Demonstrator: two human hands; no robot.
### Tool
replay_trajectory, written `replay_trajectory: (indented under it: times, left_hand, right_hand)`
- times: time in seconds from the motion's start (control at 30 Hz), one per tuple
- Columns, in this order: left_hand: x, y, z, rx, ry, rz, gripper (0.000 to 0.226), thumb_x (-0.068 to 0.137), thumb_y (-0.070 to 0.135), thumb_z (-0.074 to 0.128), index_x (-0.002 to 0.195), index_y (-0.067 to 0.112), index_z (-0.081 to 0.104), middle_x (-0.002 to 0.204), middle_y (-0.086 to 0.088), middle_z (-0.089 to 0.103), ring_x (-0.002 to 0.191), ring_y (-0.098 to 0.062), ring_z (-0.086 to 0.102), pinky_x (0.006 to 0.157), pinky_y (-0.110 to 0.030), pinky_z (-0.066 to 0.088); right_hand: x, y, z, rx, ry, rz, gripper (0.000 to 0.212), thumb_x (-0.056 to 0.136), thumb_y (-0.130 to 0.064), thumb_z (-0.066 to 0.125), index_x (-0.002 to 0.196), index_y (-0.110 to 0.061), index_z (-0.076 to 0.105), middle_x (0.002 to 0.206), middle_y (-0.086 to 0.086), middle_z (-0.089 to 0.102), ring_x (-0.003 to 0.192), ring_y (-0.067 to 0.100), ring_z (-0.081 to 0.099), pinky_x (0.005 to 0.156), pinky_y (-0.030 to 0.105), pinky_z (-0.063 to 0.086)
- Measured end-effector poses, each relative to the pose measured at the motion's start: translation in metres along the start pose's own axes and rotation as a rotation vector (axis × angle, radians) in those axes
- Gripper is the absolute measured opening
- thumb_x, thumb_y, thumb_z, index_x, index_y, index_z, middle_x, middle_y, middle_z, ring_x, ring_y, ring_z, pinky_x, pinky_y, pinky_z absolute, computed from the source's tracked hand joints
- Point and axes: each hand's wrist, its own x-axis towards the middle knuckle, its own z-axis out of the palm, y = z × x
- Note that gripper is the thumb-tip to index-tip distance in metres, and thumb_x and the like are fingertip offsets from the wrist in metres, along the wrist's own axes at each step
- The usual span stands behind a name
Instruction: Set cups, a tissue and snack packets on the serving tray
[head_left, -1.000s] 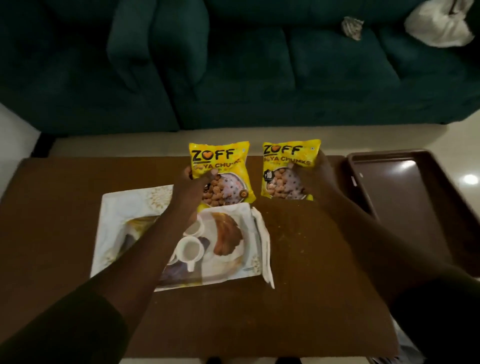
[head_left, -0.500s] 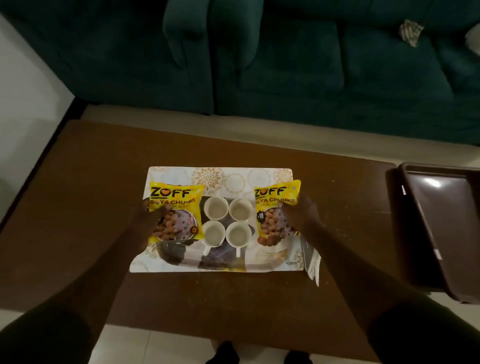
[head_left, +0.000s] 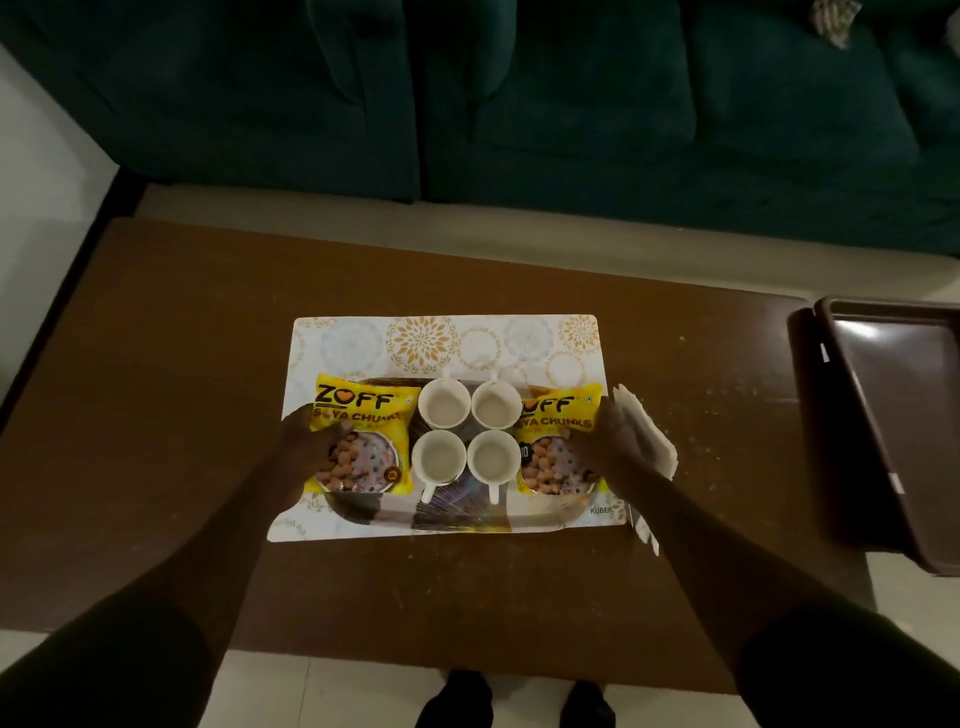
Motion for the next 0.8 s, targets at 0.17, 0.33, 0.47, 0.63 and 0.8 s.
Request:
replay_trajectory:
  times: [0.17, 0.33, 0.47, 0.63, 0.8]
  left_hand:
    - [-0.004, -0.009, 0.015, 0.142, 0.04, -0.003, 0.044, 0.085, 0.024, 0.07, 0.121, 0.008, 0.05, 0.12, -0.02, 0.063, 0.102, -0.034, 0.061, 0.081, -0.043, 0.051]
    - [-0.017, -0.013, 0.025, 0.402, 0.296, 0.252, 0.071, 0.079, 0.017, 0.074, 0.138, 0.015, 0.034, 0.134, -0.021, 0.051, 0.119, -0.04, 0.053, 0.088, -0.048, 0.046]
    - [-0.02, -0.012, 0.025, 0.481, 0.283, 0.273, 0.064, 0.082, 0.011, 0.069, 0.14, 0.016, 0.039, 0.136, -0.018, 0.05, 0.121, -0.038, 0.051, 0.091, -0.05, 0.046]
    - [-0.024, -0.013, 0.027, 0.47, 0.272, 0.308, 0.065, 0.084, 0.01, 0.067, 0.142, 0.014, 0.036, 0.142, -0.018, 0.043, 0.123, -0.037, 0.049, 0.093, -0.046, 0.045]
    - [-0.04, 0.01, 0.027, 0.603, 0.324, 0.444, 0.058, 0.087, 0.017, 0.066, 0.138, 0.009, 0.04, 0.142, -0.019, 0.041, 0.125, -0.038, 0.046, 0.097, -0.051, 0.043]
  right_hand:
    - [-0.001, 0.009, 0.006, -0.012, 0.029, 0.009, 0.052, 0.083, -0.009, 0.064, 0.13, -0.006, 0.042, 0.129, 0.015, 0.057, 0.12, 0.032, 0.055, 0.098, 0.049, 0.049]
    - [-0.014, 0.014, 0.01, -0.094, 0.21, -0.098, 0.075, 0.083, -0.015, 0.065, 0.144, -0.01, 0.022, 0.141, 0.016, 0.047, 0.129, 0.034, 0.048, 0.102, 0.048, 0.047]
    - [-0.02, 0.023, 0.016, -0.136, 0.193, -0.095, 0.07, 0.084, -0.015, 0.064, 0.142, -0.008, 0.026, 0.144, 0.016, 0.045, 0.131, 0.034, 0.046, 0.104, 0.048, 0.045]
    - [-0.024, 0.028, 0.018, -0.128, 0.216, -0.135, 0.064, 0.082, -0.011, 0.066, 0.137, -0.008, 0.033, 0.138, 0.016, 0.051, 0.123, 0.035, 0.053, 0.097, 0.045, 0.049]
    - [-0.036, 0.006, -0.004, -0.161, 0.251, -0.33, 0.055, 0.082, -0.005, 0.062, 0.133, -0.01, 0.041, 0.13, 0.014, 0.055, 0.116, 0.031, 0.056, 0.087, 0.035, 0.05]
